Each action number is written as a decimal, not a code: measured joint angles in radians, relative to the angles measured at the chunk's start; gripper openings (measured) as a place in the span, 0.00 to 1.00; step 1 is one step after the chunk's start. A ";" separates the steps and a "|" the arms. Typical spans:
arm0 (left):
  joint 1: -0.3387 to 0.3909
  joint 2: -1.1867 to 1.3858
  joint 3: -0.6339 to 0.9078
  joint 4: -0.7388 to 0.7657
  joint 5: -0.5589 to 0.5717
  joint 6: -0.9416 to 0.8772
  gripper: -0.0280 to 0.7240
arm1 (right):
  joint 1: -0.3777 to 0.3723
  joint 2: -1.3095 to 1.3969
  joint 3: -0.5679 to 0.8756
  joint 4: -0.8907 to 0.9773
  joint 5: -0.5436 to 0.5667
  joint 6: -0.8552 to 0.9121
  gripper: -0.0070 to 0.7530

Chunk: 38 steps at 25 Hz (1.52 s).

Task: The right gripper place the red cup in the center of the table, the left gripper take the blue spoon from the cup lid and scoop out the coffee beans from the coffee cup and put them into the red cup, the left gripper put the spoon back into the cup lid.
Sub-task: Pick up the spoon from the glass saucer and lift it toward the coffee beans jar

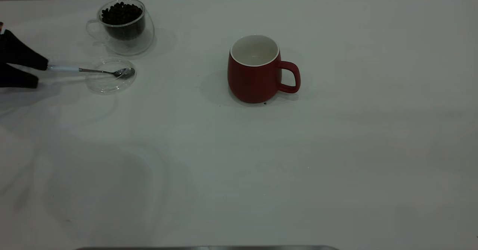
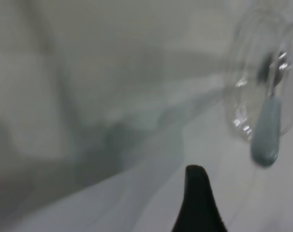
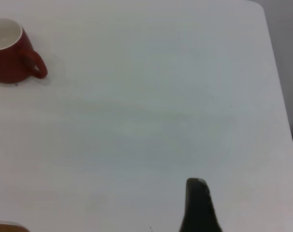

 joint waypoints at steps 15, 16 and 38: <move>0.000 0.053 -0.004 -0.117 0.054 0.036 0.77 | 0.000 0.000 0.000 0.000 0.000 0.000 0.73; -0.001 0.054 -0.004 -0.121 0.056 0.036 0.75 | 0.000 0.000 0.000 0.000 0.000 0.000 0.73; -0.007 0.055 -0.004 -0.145 0.101 0.114 0.21 | 0.000 0.000 0.000 0.000 0.000 0.000 0.73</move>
